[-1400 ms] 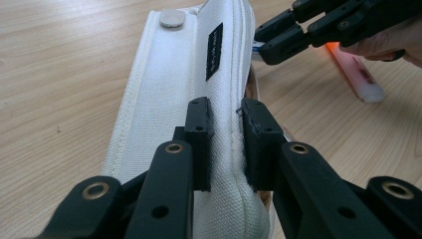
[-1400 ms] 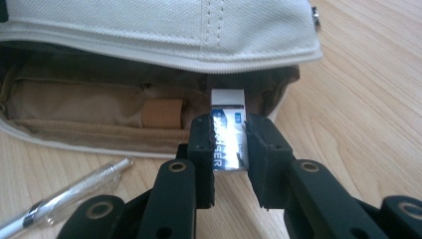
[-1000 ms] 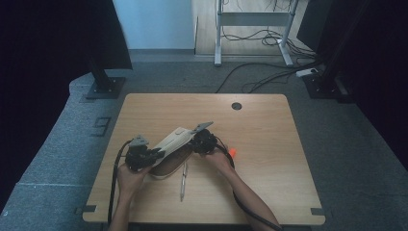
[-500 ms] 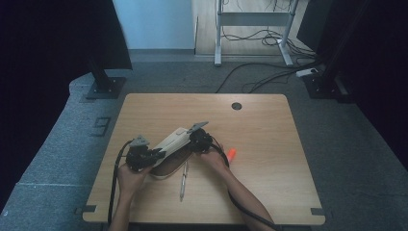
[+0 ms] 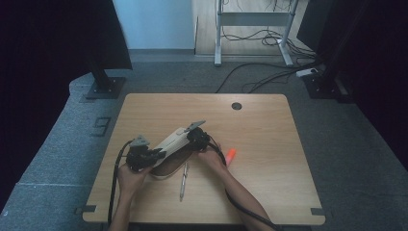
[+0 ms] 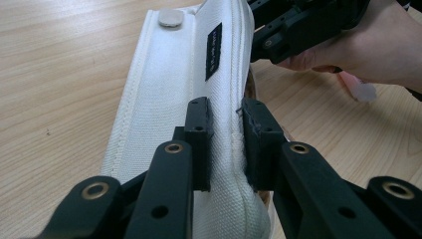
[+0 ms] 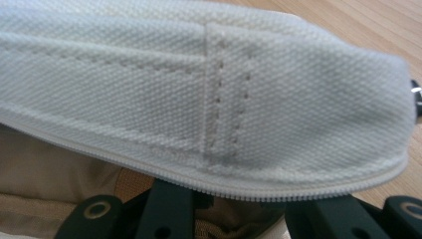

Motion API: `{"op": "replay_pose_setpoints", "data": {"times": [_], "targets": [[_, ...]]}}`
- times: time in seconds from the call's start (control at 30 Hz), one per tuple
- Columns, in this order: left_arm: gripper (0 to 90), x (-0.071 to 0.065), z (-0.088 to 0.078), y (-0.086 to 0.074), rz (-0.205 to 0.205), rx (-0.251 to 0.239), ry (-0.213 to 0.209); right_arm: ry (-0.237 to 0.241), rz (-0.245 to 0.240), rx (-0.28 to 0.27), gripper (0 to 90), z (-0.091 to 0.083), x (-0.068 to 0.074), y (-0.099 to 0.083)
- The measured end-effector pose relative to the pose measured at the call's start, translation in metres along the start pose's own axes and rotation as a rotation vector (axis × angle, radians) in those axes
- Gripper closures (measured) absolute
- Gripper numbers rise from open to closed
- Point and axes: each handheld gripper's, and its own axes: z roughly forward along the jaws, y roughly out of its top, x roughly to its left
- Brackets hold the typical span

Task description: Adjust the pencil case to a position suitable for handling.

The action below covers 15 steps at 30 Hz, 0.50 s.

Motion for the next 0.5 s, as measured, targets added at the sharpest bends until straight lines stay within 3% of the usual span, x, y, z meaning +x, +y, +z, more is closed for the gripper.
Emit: {"op": "replay_pose_setpoints", "data": {"times": [0.17, 0.43, 0.5], "targets": [[75.2, -0.001, 0.000, 0.000, 0.006, 0.003, 0.005, 0.005, 0.015, 0.001, 53.5, -0.004, -0.001, -0.001], [75.0, -0.001, 0.001, 0.000, 0.006, 0.004, 0.007, -0.029, -0.003, 0.000, 40.9, -0.022, 0.000, -0.003], [74.9, -0.001, 0.001, 0.000, 0.006, 0.003, 0.007, -0.041, 0.013, -0.006, 36.2, -0.031, -0.001, -0.008]]}}
